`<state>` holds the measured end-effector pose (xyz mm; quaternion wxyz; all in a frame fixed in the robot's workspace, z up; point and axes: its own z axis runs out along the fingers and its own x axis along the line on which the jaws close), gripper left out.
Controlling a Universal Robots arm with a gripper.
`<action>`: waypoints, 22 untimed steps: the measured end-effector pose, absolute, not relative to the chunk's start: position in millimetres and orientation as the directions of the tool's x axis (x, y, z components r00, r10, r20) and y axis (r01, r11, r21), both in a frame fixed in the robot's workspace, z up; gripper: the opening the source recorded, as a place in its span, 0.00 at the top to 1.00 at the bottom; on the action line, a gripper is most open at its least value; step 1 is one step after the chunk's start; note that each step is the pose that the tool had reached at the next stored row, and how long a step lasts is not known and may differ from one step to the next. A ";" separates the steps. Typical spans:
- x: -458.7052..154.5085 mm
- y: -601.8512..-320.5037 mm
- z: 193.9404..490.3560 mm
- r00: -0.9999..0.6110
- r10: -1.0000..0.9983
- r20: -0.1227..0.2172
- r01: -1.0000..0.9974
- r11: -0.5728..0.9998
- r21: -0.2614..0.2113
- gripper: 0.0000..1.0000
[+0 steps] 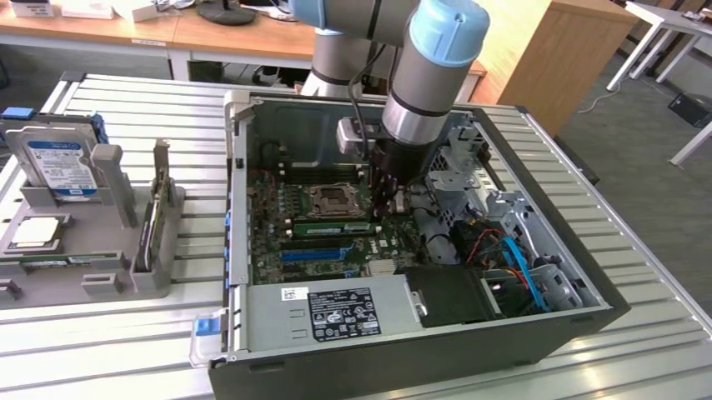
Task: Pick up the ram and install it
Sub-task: 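Press down the ram until it locks into place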
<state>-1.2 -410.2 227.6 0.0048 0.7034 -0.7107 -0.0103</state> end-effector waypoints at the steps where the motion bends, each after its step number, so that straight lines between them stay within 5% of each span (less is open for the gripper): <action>1: -1.2 -410.3 227.5 -0.010 -1.000 -0.007 -1.000 0.010 0.021 0.89; 22: -1.2 -410.3 223.8 -0.010 -1.000 -0.007 -1.000 0.010 0.021 0.89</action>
